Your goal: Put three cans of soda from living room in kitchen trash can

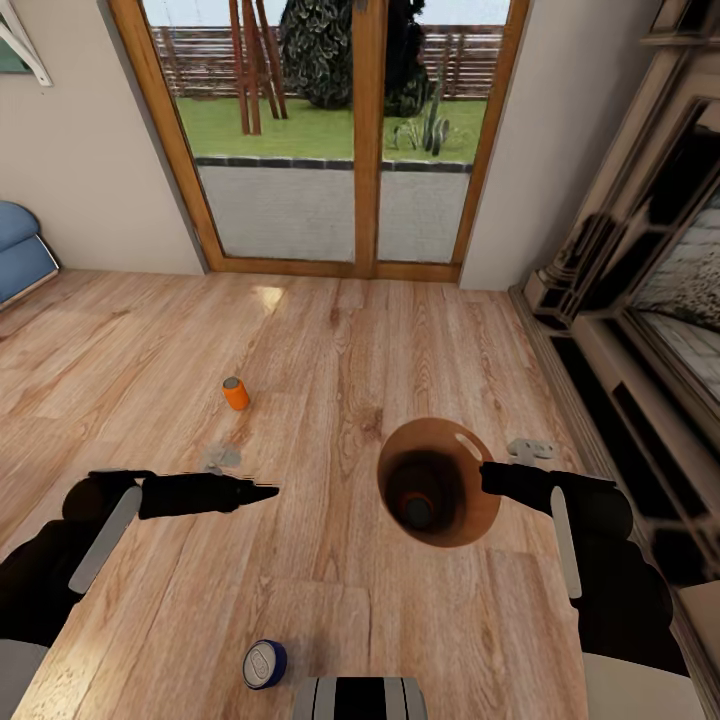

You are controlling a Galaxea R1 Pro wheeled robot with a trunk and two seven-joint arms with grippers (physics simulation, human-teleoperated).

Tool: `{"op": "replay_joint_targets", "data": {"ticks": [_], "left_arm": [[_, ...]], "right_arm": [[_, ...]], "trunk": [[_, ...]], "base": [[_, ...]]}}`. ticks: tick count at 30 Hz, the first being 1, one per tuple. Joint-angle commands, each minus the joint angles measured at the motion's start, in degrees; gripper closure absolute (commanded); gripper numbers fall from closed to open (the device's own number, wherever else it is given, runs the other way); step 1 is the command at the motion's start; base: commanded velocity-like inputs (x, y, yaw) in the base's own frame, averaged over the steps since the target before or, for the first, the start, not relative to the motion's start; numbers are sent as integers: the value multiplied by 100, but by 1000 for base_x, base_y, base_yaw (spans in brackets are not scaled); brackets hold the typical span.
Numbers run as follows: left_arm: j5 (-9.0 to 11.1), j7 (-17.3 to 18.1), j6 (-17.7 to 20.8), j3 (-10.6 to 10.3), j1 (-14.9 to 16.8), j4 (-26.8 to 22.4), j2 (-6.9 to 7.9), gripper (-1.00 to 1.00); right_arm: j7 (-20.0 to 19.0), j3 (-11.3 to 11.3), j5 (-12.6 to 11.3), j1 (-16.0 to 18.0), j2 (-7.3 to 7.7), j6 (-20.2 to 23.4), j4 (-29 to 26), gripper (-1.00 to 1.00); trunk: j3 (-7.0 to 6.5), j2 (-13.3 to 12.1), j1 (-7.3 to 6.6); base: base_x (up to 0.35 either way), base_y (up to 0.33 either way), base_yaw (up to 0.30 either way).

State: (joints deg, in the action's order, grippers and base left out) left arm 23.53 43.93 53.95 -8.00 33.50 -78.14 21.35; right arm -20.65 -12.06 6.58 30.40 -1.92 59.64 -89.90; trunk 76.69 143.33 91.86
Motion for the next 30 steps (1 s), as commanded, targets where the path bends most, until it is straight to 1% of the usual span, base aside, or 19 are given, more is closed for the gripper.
{"op": "replay_joint_targets", "data": {"ticks": [1,2,3,4,6,7,8,10,11,12,15,17,19,22,24,26,27,28,30], "left_arm": [[-227,-4,-67,0,-9,14,-12,-100],[-337,-8,-155,0,-13,24,-17,-100],[-379,-8,-201,0,-14,28,-20,-100],[-465,-8,-302,-14,-17,33,-37,-100],[-533,-8,-361,-64,-56,38,-44,-100],[-591,-26,-373,-106,-179,38,-42,-100],[-622,-38,-376,-122,-235,38,-43,-100],[-787,-89,-380,-172,-431,34,-46,-100],[-901,-109,-383,-193,-535,35,-51,-100],[-954,-117,-384,-205,-590,36,-55,-100],[-1041,-134,-377,-224,-705,26,-56,-100],[-1055,-137,-353,-226,-761,16,-53,-100],[-1073,-183,-275,-228,-891,-35,-53,-100],[-1116,-452,-212,-228,-997,-96,-56,-100],[-1117,-739,-195,-232,-1032,-102,-66,-100],[-1123,-922,-189,-245,-1044,-98,-104,-100],[-1126,-1035,-187,-262,-1048,-92,-149,-100],[-1140,-1424,-184,-298,-1054,-11,-316,-100],[-1156,-1858,-184,-309,-1054,110,-490,-100]], "right_arm": [[-43,1,-166,1,3,23,-1,100],[-44,1,-166,1,5,22,-1,100],[-44,2,-166,1,5,22,-1,100],[-42,2,-166,1,6,23,-1,100],[-33,2,-166,1,7,22,-1,100],[-30,2,-166,1,7,28,-1,100],[-29,2,-166,1,7,32,-1,100],[-26,2,-166,1,7,36,-1,100],[-22,2,-166,1,7,36,-1,100],[-21,2,-166,1,7,36,-1,100],[-19,2,-166,1,7,36,-1,100],[-18,3,-166,1,9,36,-1,100],[-18,7,-166,1,11,36,-1,100],[-18,19,-166,1,8,36,-1,100],[-18,34,-166,1,8,36,-1,100],[-18,40,-166,1,7,36,-1,100],[-18,42,-166,1,7,36,-1,100],[-18,44,-166,1,7,36,-1,100],[-18,45,-166,1,7,36,-1,100]], "trunk": [[-1,0,-1],[-1,0,-1],[-1,0,-1],[-1,0,-1],[-1,0,-1],[-1,0,-1],[-1,0,-1],[-1,0,-1],[-1,0,-1],[-1,0,-1],[-1,0,-1],[-1,0,-1],[-1,0,-1],[-1,0,-1],[-1,0,-1],[-1,0,-1],[-1,0,-1],[-1,0,-1],[-1,0,-1]], "base": [[0,0,0],[0,0,0],[0,0,0],[0,0,0],[0,0,0],[0,0,0],[0,0,0],[0,0,0],[0,0,0],[0,0,0],[0,0,0],[0,0,0],[0,0,0],[0,0,0],[0,0,0],[0,0,0],[0,0,0],[0,0,0],[0,0,0]]}}
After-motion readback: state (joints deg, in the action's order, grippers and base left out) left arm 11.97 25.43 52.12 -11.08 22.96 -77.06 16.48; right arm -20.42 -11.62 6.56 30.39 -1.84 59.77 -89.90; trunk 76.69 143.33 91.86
